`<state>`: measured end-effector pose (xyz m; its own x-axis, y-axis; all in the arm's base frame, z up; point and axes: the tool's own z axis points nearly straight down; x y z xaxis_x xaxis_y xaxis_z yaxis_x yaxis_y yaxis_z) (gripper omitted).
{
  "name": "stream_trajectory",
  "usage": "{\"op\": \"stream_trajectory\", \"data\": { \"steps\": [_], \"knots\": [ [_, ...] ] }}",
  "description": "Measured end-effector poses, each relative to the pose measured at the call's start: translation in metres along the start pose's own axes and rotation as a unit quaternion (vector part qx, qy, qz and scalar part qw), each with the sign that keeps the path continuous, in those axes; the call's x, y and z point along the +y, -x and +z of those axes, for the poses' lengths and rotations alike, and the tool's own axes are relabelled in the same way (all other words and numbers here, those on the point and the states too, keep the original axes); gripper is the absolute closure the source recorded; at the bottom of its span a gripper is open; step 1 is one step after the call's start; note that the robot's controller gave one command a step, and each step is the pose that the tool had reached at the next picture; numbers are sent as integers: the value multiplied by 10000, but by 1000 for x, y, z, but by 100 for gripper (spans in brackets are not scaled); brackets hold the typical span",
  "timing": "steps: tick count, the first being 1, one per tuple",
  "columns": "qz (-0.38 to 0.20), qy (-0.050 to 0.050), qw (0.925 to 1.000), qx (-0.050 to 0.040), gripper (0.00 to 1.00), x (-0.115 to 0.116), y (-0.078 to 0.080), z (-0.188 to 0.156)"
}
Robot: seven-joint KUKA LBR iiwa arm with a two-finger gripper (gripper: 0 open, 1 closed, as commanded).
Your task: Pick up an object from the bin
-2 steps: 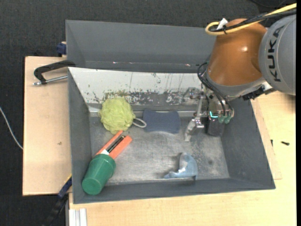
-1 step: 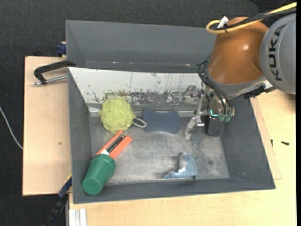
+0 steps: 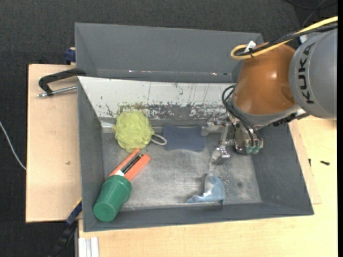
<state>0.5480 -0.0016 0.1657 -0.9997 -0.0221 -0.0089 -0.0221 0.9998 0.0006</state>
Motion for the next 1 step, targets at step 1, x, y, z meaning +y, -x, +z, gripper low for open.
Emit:
{"op": "stream_trajectory", "data": {
  "steps": [1],
  "knots": [
    [-600, 5, 9982, 49, 0, -9, -40, 38]
  ]
}}
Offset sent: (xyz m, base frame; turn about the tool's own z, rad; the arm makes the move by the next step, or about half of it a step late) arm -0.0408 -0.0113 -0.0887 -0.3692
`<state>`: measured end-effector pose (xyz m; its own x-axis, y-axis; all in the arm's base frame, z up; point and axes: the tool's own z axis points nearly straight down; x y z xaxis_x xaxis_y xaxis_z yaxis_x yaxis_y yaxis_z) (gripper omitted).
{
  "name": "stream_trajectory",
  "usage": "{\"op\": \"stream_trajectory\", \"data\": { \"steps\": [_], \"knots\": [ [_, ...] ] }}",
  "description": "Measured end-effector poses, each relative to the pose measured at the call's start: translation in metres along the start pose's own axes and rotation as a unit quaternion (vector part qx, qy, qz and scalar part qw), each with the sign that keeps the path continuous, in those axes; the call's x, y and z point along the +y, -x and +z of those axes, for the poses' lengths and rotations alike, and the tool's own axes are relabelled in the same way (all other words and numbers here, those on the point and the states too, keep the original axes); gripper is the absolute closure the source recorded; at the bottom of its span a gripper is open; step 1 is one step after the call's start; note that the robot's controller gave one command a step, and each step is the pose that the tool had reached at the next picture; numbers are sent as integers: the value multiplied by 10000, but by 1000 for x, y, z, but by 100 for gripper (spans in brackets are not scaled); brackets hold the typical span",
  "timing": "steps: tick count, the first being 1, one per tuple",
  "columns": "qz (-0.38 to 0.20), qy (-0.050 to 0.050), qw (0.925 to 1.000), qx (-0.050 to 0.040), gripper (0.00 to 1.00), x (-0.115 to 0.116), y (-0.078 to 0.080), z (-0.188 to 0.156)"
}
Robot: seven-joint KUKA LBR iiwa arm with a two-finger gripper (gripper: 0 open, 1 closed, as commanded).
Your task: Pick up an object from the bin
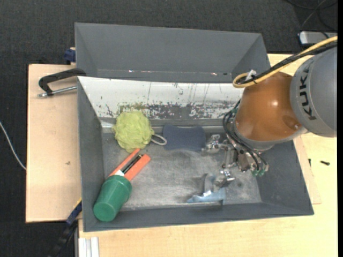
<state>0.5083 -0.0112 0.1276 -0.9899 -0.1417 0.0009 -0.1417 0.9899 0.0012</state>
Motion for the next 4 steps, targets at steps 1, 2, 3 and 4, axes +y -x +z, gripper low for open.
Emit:
{"op": "stream_trajectory", "data": {
  "steps": [1, 2, 3, 4],
  "knots": [
    [-146, 0, 9999, 6, 0, -3, -13, 12],
    [-2686, 1, 9632, 52, 100, -3, -10, 53],
    [-2685, 1, 9633, 52, 100, -3, -10, 53],
    [-2622, 7, 9650, -1, 100, -4, -8, 5]
  ]
}}
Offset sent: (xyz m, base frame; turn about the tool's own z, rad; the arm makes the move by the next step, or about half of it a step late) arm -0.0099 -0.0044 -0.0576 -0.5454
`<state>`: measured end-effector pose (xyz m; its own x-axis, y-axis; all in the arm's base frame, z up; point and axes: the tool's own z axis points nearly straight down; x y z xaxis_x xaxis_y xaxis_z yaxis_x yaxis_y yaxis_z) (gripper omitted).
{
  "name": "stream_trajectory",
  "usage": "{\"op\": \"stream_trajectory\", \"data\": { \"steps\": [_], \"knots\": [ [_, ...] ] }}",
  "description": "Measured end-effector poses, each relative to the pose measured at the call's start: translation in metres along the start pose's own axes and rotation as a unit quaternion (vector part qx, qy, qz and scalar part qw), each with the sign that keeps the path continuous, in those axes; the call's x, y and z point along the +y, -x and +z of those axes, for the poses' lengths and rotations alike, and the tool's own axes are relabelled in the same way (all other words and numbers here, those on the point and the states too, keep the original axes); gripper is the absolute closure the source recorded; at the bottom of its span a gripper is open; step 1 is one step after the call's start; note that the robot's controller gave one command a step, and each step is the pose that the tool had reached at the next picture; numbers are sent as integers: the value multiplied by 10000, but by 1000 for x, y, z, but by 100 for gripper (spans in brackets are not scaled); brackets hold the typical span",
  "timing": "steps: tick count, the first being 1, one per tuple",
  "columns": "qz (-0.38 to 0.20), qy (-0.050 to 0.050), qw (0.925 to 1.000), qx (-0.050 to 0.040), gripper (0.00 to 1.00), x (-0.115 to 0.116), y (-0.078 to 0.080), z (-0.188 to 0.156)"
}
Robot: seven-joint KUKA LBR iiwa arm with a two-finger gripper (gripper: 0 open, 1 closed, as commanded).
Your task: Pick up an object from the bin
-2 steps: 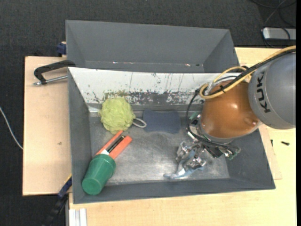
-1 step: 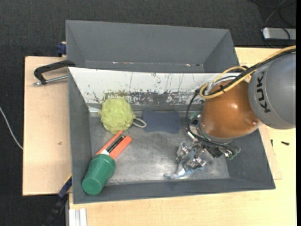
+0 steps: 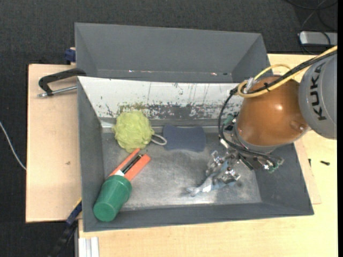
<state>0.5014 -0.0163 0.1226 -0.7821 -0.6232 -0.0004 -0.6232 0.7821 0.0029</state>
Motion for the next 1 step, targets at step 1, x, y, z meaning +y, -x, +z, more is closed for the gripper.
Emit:
{"op": "stream_trajectory", "data": {
  "steps": [1],
  "knots": [
    [121, -23, 9999, -24, 100, -8, -2, -106]
  ]
}}
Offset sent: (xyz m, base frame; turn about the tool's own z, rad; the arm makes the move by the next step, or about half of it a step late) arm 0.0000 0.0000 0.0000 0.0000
